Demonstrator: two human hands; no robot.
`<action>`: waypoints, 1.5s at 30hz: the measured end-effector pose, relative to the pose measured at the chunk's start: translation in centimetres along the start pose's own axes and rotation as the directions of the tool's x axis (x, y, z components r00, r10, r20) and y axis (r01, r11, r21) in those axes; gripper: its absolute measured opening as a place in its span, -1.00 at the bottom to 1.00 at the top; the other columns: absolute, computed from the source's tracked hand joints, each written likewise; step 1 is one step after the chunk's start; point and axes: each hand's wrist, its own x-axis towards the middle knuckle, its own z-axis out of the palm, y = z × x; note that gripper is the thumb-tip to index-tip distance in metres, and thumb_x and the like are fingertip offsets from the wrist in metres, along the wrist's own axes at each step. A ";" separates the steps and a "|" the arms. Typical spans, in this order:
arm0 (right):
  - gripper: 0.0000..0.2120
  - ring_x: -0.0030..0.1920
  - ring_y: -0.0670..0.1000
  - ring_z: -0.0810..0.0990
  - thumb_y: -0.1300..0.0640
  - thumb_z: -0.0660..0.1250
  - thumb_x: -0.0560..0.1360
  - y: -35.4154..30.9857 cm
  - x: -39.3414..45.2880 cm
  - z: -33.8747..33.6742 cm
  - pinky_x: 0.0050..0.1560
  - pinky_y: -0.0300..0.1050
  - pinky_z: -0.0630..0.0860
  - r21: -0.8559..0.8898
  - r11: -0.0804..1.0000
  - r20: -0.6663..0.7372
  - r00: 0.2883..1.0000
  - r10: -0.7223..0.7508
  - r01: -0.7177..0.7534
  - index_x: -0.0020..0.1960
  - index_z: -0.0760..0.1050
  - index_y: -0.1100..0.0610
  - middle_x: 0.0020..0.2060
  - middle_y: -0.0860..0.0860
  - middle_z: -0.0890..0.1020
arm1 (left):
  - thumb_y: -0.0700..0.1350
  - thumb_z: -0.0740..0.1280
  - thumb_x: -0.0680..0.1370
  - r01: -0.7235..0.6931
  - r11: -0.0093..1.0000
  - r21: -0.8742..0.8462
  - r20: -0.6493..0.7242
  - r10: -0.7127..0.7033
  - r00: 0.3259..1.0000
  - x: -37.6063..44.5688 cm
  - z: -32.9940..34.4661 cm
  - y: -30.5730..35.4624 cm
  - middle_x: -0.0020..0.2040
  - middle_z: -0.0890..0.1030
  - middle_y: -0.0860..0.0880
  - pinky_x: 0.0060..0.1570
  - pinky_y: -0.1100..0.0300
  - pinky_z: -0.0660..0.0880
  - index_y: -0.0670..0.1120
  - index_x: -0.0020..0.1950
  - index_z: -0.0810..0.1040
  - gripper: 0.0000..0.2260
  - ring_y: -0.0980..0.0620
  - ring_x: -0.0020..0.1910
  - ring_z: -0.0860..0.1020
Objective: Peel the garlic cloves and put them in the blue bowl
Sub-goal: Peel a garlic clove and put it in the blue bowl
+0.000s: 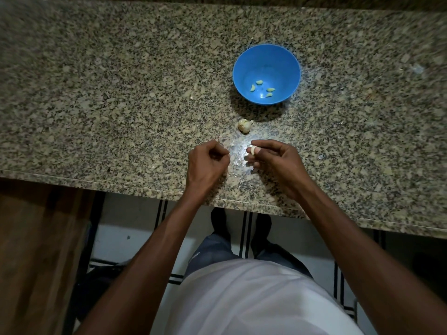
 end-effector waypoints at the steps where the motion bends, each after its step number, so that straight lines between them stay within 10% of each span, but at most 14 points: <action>1: -0.81 0.01 0.19 0.75 0.28 0.44 0.60 -0.2 -0.1 -0.4 0.03 -0.02 0.67 -0.027 1.000 -0.002 1.000 -0.005 0.005 0.20 0.66 0.29 -0.01 0.22 0.76 | -0.24 0.52 0.50 0.010 1.000 0.005 -0.002 -0.010 1.000 0.1 0.0 -0.2 -0.17 0.69 0.10 -0.05 0.17 0.67 -0.06 -0.09 0.68 -0.91 0.16 -0.17 0.67; 12: -0.85 -0.16 0.03 0.76 0.23 0.48 0.56 -4.1 3.3 -7.5 -0.28 -0.14 0.64 -0.514 0.853 -0.181 0.960 -0.212 0.092 0.13 0.69 0.14 -0.13 0.07 0.76 | -0.11 0.44 0.61 -0.038 0.999 0.038 -0.077 0.041 0.996 0.8 0.9 -1.3 -0.03 0.73 0.04 -0.13 0.42 0.54 -0.06 0.15 0.73 -0.86 0.25 -0.10 0.63; 17: -0.96 -0.27 -0.18 0.68 0.22 0.47 0.55 -5.4 5.5 -8.7 -0.23 -0.47 0.51 -0.740 0.659 -0.132 0.932 -0.339 0.135 -0.04 0.70 0.18 -0.21 0.02 0.73 | -0.21 0.37 0.61 -0.064 0.996 0.067 -0.095 0.070 0.993 1.2 1.4 -1.8 0.01 0.68 -0.02 -0.06 0.05 0.67 -0.09 0.16 0.65 -0.85 0.06 -0.06 0.64; 20: -0.92 -0.25 -0.09 0.66 0.25 0.43 0.54 -5.5 5.8 -8.5 -0.16 -0.35 0.57 -0.820 0.541 -0.045 0.920 -0.389 0.188 -0.06 0.71 0.18 -0.21 0.06 0.73 | -0.22 0.35 0.61 -0.074 0.994 0.084 -0.087 0.081 0.993 1.2 1.5 -1.8 -0.02 0.66 -0.03 -0.05 -0.03 0.66 -0.10 0.15 0.64 -0.85 0.03 -0.06 0.63; 28: -0.84 -0.22 -0.21 0.67 0.10 0.40 0.61 -6.0 3.5 -9.2 -0.21 -0.18 0.64 -0.729 0.665 -0.235 0.854 -0.465 0.162 0.07 0.73 0.13 -0.15 -0.04 0.73 | -0.18 0.40 0.60 -0.058 0.996 0.067 -0.123 0.066 0.990 1.7 0.9 -1.5 0.03 0.64 -0.02 0.00 0.04 0.64 -0.08 0.09 0.65 -0.91 0.07 -0.03 0.61; 32: -0.82 -0.16 -0.33 0.64 0.21 0.39 0.63 -4.0 0.7 -8.0 -0.15 -0.40 0.55 -0.729 0.673 -0.211 0.895 -0.393 0.123 0.19 0.69 0.19 0.04 -0.02 0.71 | -0.16 0.39 0.62 -0.096 0.983 0.154 -0.081 0.110 0.991 2.2 1.1 -1.6 0.20 0.51 -0.08 0.12 0.07 0.49 -0.12 0.25 0.62 -0.79 -0.06 0.23 0.48; 36: -0.80 0.07 0.20 0.61 0.39 0.31 0.59 -0.1 0.1 -4.3 0.00 -0.07 0.61 -0.855 0.473 0.009 0.917 -0.398 0.214 0.13 0.67 0.33 0.08 0.23 0.62 | -0.23 0.32 0.62 -0.208 0.933 0.294 0.067 0.197 0.978 1.6 2.0 -1.4 0.38 0.40 -0.14 0.28 0.07 0.36 -0.15 0.43 0.51 -0.64 -0.08 0.37 0.27; 40: -0.74 0.09 0.14 0.49 0.47 0.31 0.51 1.9 0.0 -0.6 0.04 0.12 0.58 -0.891 0.370 0.096 0.907 -0.409 0.261 0.12 0.65 0.30 0.06 0.14 0.51 | -0.29 0.29 0.62 -0.368 0.902 0.226 0.211 0.323 0.923 -0.3 2.8 -1.4 0.34 0.43 -0.08 0.29 0.09 0.43 -0.16 0.40 0.53 -0.66 -0.06 0.32 0.35; 45: -0.70 0.07 0.07 0.57 0.44 0.26 0.59 1.1 -1.7 -0.9 0.10 -0.11 0.58 -0.827 0.518 -0.044 0.895 -0.444 0.217 0.22 0.65 0.27 0.09 0.16 0.61 | -0.40 0.23 0.59 -0.295 0.947 0.132 0.082 0.286 0.955 0.1 1.1 -1.7 0.22 0.50 -0.06 0.20 0.13 0.47 -0.17 0.33 0.57 -0.64 -0.05 0.23 0.48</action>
